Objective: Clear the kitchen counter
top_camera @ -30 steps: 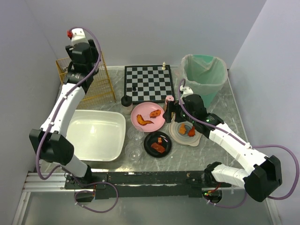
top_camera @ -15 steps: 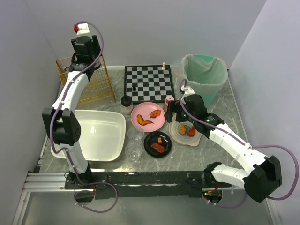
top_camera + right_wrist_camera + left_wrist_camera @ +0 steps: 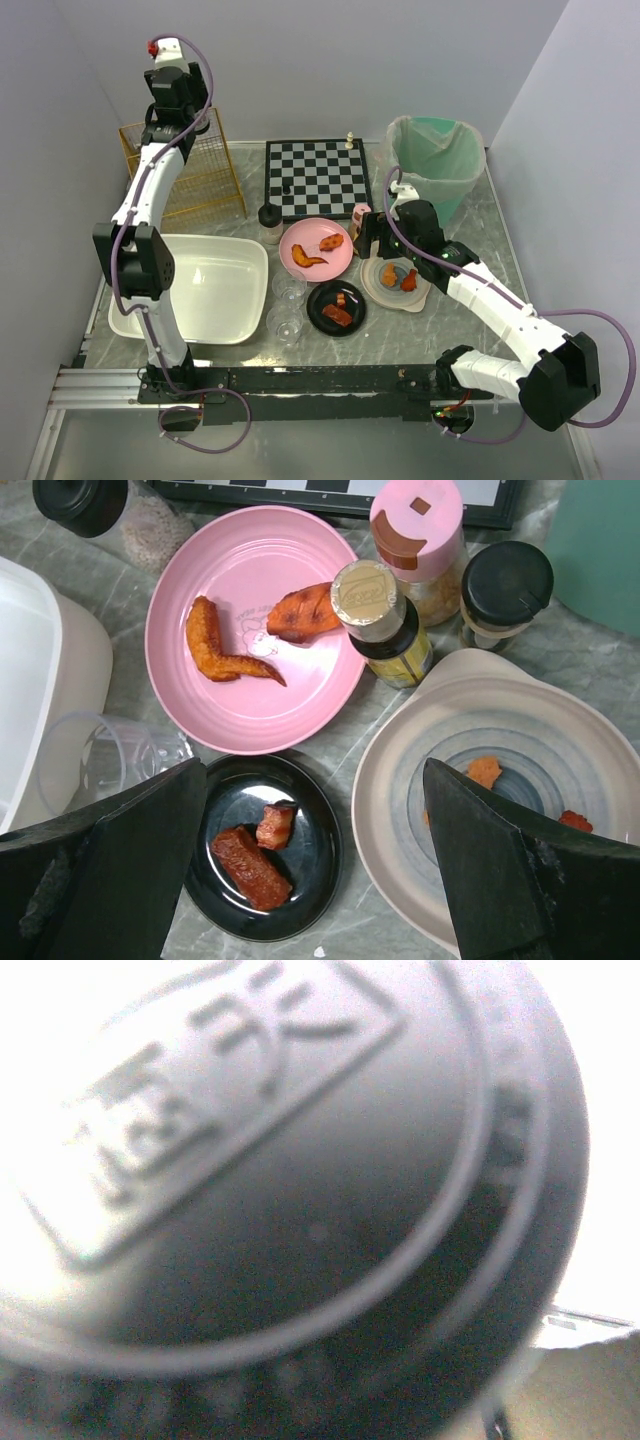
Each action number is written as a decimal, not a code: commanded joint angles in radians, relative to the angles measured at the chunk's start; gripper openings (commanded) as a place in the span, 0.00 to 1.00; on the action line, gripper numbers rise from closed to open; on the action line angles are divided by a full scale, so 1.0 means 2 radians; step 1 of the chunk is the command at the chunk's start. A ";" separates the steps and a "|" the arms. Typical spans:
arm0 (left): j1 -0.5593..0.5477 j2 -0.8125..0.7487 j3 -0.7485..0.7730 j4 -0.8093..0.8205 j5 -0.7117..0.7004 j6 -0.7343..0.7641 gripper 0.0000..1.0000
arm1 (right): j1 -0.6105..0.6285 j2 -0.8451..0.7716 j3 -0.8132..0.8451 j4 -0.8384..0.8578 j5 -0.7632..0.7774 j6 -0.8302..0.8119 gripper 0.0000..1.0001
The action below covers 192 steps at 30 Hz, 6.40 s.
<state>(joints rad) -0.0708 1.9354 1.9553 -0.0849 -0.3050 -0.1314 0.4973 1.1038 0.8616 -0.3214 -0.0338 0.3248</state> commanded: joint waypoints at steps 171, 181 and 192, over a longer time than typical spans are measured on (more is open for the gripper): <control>-0.218 -0.094 -0.391 -0.020 -0.002 -0.158 0.89 | -0.012 -0.004 -0.028 0.024 -0.029 0.011 0.95; -0.218 -0.093 -0.385 -0.033 -0.007 -0.156 0.58 | -0.012 0.000 -0.027 0.026 -0.035 0.012 0.95; -0.218 -0.145 -0.340 -0.081 -0.027 -0.164 0.21 | -0.013 0.001 -0.028 0.030 -0.034 0.013 0.95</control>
<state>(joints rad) -0.5037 1.7462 1.1881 -0.2226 -0.3126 -0.4423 0.4778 1.1118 0.7891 -0.2916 -0.0986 0.3443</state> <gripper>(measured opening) 0.688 0.953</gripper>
